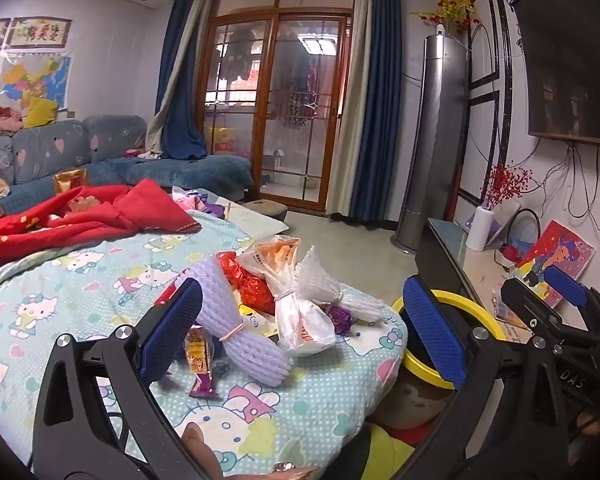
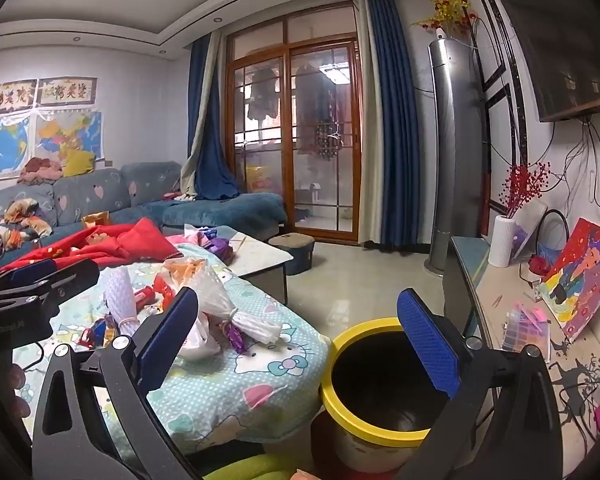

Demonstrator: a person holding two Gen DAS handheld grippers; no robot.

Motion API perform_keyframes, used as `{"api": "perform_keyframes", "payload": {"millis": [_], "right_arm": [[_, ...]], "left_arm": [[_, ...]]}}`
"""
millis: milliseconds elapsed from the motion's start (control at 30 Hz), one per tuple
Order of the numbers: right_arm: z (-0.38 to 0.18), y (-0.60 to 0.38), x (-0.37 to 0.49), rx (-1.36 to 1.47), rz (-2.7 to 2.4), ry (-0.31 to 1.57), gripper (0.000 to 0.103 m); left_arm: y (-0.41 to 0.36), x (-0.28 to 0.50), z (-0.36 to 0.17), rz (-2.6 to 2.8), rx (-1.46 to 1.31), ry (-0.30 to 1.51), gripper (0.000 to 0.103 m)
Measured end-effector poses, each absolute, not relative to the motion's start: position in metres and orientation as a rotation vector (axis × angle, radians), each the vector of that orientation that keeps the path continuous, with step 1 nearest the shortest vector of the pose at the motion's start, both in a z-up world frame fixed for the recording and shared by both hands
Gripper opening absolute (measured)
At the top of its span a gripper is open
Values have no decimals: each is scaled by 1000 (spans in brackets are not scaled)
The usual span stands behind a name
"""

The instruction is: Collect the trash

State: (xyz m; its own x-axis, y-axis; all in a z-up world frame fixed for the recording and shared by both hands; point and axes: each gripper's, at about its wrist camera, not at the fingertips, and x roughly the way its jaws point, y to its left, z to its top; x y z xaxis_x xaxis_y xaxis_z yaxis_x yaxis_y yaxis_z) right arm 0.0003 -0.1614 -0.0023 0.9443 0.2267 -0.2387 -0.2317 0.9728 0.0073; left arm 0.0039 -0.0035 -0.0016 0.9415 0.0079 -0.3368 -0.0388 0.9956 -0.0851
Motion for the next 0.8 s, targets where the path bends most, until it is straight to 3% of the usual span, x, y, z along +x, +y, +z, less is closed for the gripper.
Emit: {"api": "perform_keyframes", "payload": {"millis": [800], "right_arm": [[-2, -159, 1, -16, 238, 251, 97]], "left_arm": [[-2, -4, 4, 16, -103, 332, 92]]}}
